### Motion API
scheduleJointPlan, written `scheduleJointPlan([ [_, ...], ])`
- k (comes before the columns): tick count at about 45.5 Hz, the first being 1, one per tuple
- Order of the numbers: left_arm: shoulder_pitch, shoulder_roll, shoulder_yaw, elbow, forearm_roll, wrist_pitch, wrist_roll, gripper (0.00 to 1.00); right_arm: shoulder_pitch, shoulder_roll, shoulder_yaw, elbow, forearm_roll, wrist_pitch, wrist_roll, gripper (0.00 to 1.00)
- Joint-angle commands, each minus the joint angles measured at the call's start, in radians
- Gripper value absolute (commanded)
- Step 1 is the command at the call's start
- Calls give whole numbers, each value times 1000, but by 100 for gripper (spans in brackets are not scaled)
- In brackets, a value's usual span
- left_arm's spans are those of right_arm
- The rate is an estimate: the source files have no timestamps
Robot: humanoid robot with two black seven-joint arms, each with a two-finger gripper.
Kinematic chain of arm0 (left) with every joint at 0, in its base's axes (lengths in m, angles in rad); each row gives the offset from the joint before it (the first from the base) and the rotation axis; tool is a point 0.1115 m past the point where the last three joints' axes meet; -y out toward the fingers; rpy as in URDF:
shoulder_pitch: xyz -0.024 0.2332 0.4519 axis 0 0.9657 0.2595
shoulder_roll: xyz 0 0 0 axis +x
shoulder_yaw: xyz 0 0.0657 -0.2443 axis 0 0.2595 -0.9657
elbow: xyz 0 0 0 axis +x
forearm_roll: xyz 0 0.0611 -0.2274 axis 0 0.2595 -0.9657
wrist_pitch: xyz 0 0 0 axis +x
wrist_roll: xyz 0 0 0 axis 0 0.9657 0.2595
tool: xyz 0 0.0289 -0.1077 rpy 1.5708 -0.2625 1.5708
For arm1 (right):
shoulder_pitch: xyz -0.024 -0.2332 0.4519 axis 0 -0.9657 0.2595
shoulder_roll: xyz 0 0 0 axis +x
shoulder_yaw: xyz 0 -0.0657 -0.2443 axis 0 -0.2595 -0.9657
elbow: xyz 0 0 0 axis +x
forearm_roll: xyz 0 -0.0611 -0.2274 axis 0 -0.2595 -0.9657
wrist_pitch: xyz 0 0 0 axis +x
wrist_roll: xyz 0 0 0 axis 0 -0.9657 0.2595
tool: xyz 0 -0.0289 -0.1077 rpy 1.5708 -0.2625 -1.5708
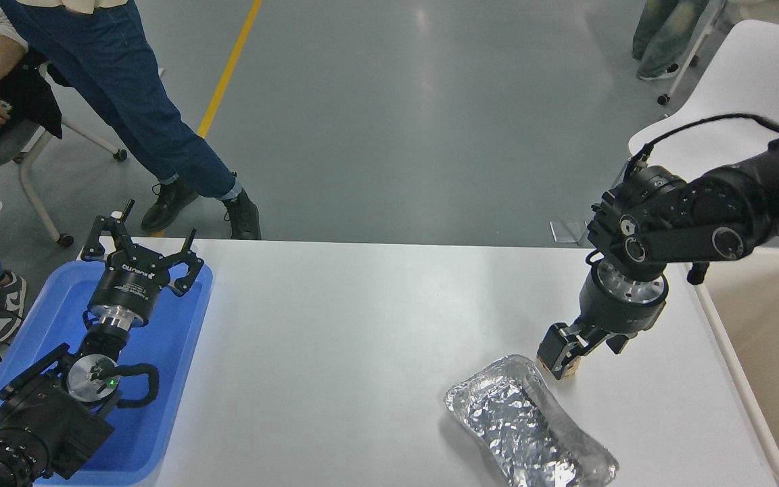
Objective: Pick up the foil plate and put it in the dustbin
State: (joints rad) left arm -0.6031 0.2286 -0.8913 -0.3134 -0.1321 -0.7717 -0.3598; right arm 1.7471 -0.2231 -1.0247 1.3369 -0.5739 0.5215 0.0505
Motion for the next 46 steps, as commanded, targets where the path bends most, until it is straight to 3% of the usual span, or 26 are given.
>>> scheduleJointPlan([
  [1,0,0,0,1,0,0,-1,100,-138,4,1,-2,-15,-184,0,96],
  [27,0,0,0,1,0,0,-2,100,-382,44,8,-133,-14,-353,0,94],
  [34,0,0,0,1,0,0,-2,100,-396,44,9,-142,-15,-380,2,85],
  [38,0,0,0,1,0,0,-2,100,-396,45,0,-142,-17,-382,2,66],
  [46,0,0,0,-1,0,-1,-2,100,-394,42,-11,-142,-58,-371,0,2],
])
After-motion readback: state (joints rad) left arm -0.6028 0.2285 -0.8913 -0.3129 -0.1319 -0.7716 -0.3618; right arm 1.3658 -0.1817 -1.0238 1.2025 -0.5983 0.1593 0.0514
